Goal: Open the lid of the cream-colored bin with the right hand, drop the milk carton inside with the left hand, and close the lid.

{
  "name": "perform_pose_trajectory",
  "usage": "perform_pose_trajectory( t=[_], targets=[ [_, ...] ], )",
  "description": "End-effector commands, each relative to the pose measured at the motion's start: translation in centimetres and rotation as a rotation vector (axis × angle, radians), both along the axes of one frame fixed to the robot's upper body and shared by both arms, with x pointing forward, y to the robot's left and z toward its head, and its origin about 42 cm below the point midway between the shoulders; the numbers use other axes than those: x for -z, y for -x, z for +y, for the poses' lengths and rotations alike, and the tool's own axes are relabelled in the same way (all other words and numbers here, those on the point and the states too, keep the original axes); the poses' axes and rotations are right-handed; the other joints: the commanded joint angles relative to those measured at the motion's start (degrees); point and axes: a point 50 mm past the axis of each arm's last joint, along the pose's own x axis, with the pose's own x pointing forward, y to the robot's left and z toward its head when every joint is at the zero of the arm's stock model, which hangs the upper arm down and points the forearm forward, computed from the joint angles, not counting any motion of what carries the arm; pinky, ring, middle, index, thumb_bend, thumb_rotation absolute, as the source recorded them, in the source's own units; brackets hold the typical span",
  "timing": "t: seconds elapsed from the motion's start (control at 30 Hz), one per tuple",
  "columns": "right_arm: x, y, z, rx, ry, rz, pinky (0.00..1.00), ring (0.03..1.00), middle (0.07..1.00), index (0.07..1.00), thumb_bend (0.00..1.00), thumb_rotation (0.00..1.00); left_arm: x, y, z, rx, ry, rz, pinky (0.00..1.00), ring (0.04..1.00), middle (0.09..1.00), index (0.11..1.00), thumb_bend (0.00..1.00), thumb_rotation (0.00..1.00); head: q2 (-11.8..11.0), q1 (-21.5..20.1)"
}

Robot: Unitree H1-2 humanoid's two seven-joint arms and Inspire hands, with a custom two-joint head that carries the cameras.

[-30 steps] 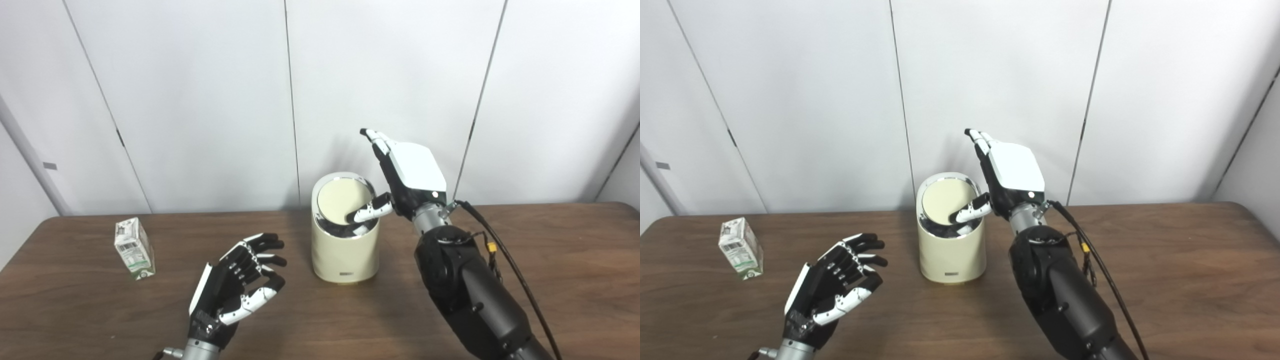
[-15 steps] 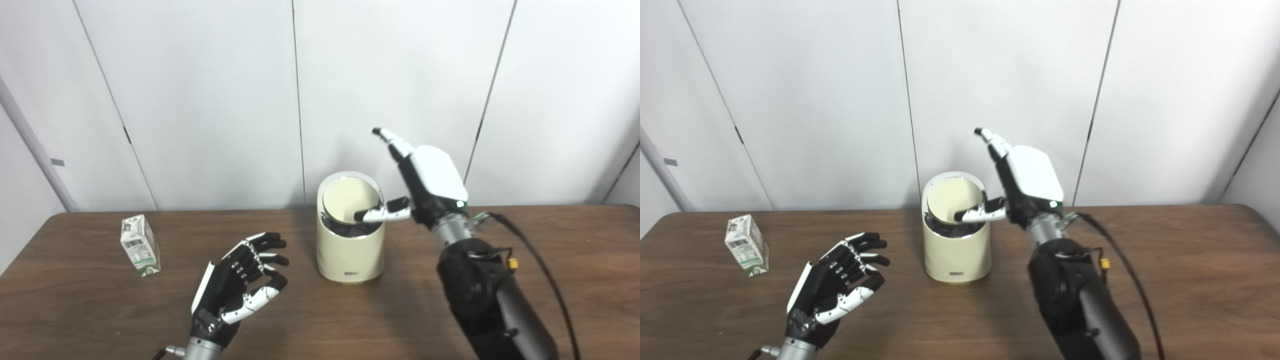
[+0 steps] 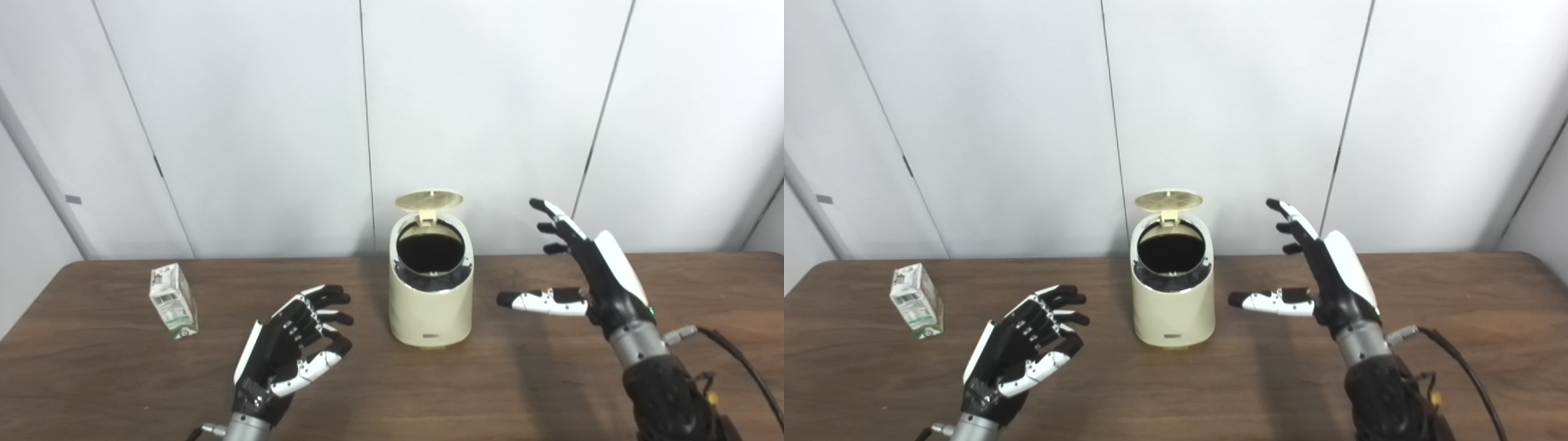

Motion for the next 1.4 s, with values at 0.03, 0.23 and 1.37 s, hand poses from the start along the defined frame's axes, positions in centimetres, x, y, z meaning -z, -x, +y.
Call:
perform_pose_trajectory(
  t=[0.03,0.23,1.37],
  targets=[
    [-0.8,1.0,0.4,-0.020,-0.015,-0.065,0.74,0.859,0.896,0.888,0.84,0.33,-1.7,-0.6,0.1,0.007,-0.001,-0.069,0.46,0.630,0.733,0.752,0.62,0.13,0.0,0.0],
    [0.5,2.2,0.2,-0.024,-0.046,-0.037,0.75,0.847,0.895,0.900,0.86,0.39,-1.6,-0.7,0.2,0.004,0.007,-0.069,0.46,0.632,0.732,0.750,0.62,0.12,-0.1,0.0],
    [4.3,3.6,-3.1,-0.075,-0.141,0.043,0.80,0.882,0.940,0.943,0.75,0.09,-14.7,-2.0,13.6,-0.352,-0.383,-0.342,0.55,0.647,0.724,0.756,0.73,0.07,-4.8,16.3]
  ],
)
